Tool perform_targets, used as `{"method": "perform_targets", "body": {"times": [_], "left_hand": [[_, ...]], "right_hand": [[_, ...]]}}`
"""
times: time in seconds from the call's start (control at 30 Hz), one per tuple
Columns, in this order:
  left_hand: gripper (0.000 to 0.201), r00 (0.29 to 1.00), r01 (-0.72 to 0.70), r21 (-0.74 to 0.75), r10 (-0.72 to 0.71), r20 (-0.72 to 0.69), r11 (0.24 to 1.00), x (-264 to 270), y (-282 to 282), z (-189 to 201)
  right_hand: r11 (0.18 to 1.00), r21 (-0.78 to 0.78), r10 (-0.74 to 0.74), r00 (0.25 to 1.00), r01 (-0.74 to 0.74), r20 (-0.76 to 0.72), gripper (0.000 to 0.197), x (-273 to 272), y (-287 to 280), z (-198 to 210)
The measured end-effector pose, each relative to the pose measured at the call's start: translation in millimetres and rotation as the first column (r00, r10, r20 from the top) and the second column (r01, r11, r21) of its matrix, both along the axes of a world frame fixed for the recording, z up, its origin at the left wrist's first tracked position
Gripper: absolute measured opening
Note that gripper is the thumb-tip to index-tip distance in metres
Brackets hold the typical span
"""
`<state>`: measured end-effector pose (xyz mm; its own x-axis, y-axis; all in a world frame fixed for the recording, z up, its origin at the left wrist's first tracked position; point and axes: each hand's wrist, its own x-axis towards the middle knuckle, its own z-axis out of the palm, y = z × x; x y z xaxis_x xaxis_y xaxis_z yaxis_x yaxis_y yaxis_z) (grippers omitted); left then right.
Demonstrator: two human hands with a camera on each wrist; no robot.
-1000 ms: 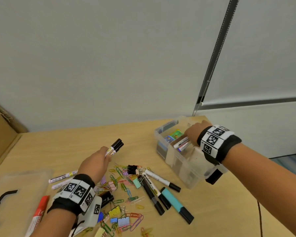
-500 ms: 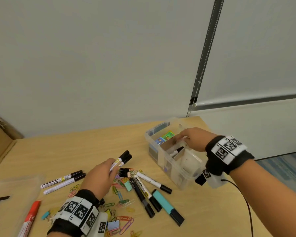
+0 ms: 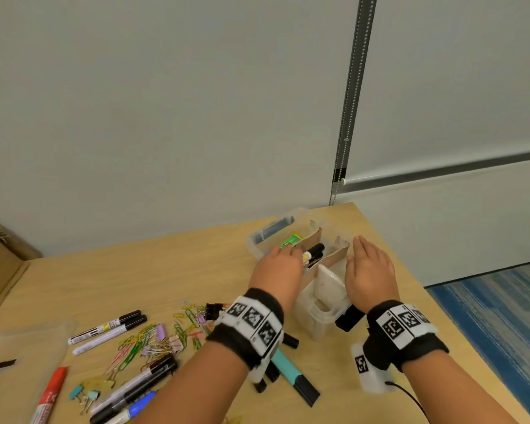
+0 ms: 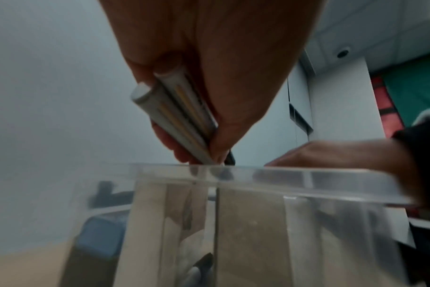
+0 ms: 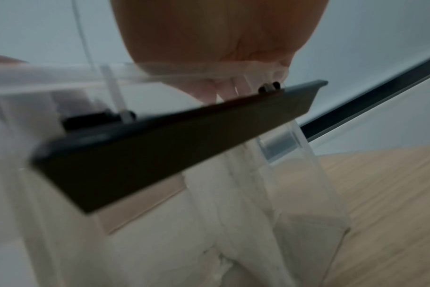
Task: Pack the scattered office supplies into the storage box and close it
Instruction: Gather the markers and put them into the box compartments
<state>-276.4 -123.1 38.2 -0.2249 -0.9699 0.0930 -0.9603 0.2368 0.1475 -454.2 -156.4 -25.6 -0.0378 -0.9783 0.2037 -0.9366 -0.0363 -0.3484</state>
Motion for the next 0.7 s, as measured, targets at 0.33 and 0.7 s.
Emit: {"method": "perform_targets", "body": {"times": [0.33, 0.7], "left_hand": [[0.031, 0.999, 0.012, 0.348, -0.024, 0.03, 0.937, -18.7, -58.5, 1.3], [0.024, 0.855, 0.03, -0.009, -0.03, -0.518, 1.0, 56.2, 12.5, 3.4]], "right_hand": [[0.999, -0.039, 0.001, 1.0, -0.002, -0.005, 0.063, 1.2, 1.4, -1.6], [0.998, 0.063, 0.006, 1.0, -0.005, -0.025, 0.053, 2.1, 5.3, 7.9]]}}
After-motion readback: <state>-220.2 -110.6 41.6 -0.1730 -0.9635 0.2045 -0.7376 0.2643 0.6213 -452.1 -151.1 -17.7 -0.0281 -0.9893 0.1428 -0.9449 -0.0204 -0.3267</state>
